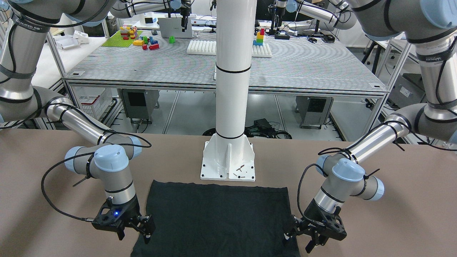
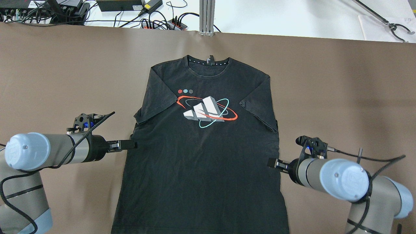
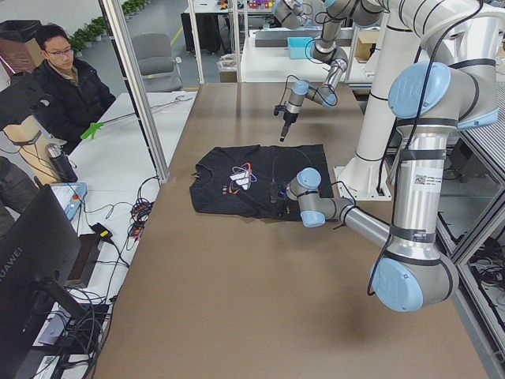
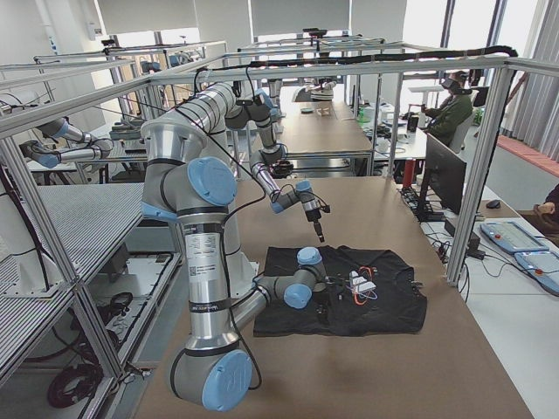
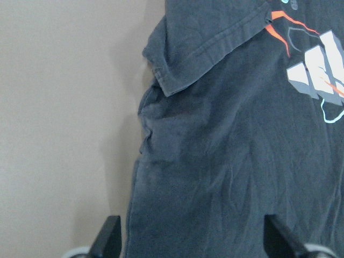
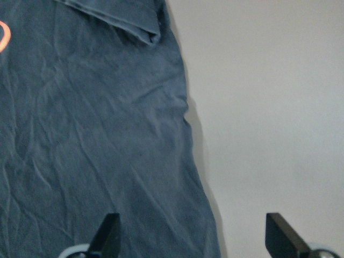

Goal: Fold clothes
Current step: 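Move both grippers toward the shirt's bottom hem nearest the robot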

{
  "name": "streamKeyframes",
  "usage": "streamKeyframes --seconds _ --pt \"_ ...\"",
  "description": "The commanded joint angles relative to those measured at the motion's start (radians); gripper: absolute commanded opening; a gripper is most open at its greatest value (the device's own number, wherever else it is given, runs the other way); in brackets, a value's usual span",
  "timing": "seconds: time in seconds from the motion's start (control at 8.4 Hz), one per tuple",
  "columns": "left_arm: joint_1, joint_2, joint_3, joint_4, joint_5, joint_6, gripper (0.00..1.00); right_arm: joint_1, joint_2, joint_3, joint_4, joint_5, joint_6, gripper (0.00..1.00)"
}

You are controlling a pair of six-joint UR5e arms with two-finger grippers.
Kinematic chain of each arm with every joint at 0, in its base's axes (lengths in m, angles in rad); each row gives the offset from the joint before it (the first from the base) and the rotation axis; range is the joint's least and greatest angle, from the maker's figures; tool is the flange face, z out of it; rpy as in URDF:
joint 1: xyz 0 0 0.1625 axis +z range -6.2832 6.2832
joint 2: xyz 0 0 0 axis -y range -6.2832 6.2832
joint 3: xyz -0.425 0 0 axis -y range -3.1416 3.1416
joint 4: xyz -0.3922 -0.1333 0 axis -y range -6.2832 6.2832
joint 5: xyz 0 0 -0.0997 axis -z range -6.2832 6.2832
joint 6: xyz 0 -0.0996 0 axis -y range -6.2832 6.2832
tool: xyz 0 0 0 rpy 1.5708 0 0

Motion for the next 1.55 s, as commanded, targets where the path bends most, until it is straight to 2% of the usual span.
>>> streamKeyframes --seconds 0.0,0.24,0.36,0.71,1.07,1.31,1.43 --pt "0.007 0.062 -0.047 0.001 0.001 -0.013 0.93 -0.187 -0.102 0.076 -0.001 -0.112 0.18 0.88" --pt "0.011 0.047 -0.053 0.059 0.004 -0.033 0.93 -0.274 -0.14 0.093 -0.002 -0.14 0.267 0.7" --pt "0.013 0.027 -0.069 0.105 0.004 -0.063 0.93 -0.328 -0.163 0.11 -0.007 -0.19 0.298 0.68" --pt "0.016 -0.004 -0.084 0.162 0.005 -0.068 0.93 -0.381 -0.183 0.111 -0.008 -0.192 0.309 0.66" --pt "0.064 -0.031 -0.087 0.198 0.067 -0.071 0.93 -0.436 -0.199 0.119 -0.014 -0.215 0.324 0.63" --pt "0.064 -0.036 -0.087 0.205 0.068 -0.071 0.93 -0.447 -0.205 0.122 -0.014 -0.218 0.332 0.56" --pt "0.064 -0.038 -0.087 0.205 0.068 -0.071 0.93 -0.45 -0.205 0.124 -0.014 -0.221 0.332 0.5"
